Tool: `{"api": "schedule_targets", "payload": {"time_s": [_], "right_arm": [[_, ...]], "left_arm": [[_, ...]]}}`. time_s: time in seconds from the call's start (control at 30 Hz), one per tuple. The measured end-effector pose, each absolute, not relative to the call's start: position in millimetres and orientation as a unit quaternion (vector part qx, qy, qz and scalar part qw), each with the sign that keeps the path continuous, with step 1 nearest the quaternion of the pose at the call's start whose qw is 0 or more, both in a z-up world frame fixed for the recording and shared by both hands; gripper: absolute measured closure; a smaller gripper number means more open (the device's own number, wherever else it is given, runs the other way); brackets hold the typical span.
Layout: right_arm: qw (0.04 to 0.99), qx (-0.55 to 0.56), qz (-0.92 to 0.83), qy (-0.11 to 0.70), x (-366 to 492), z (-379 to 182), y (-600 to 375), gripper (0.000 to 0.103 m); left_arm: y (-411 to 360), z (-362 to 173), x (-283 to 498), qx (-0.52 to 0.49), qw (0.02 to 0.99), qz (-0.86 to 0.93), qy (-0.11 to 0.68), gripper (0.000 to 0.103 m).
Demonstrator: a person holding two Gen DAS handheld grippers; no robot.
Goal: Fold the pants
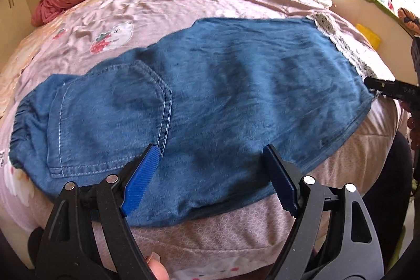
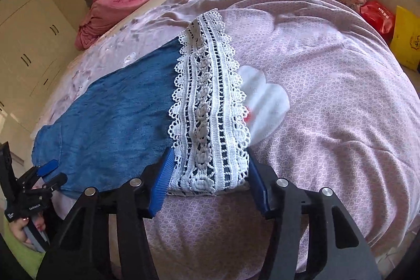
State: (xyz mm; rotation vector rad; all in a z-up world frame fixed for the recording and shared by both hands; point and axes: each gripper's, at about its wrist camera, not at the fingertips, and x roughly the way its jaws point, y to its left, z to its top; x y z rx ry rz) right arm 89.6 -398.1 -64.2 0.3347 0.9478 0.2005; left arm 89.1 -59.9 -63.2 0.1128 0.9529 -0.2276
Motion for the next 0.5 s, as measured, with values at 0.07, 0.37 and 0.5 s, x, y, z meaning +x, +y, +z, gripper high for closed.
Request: {"api": "schedule_targets", "payload": {"time_s": [0.07, 0.37, 0.5], "right_arm": [[0.87, 0.16, 0.101, 0.456, 89.7, -66.5, -395.9, 0.054], [0.895, 0.143, 0.128, 0.402, 69.2, -29.3, -400.1, 0.079], [0.902, 0.051, 0.102, 0.416, 71.9, -26.4, -382.8, 0.079]], "left_arm": [[-60.9, -67.7, 89.8, 0.056, 0.878, -0.107, 0.463, 0.029], [-57.1, -67.8, 86.6, 0.048, 0.875, -0.105, 0.47, 0.029], [-59.4, -70.5, 84.7, 0.054, 0.874, -0.101, 0.471, 0.029]]}}
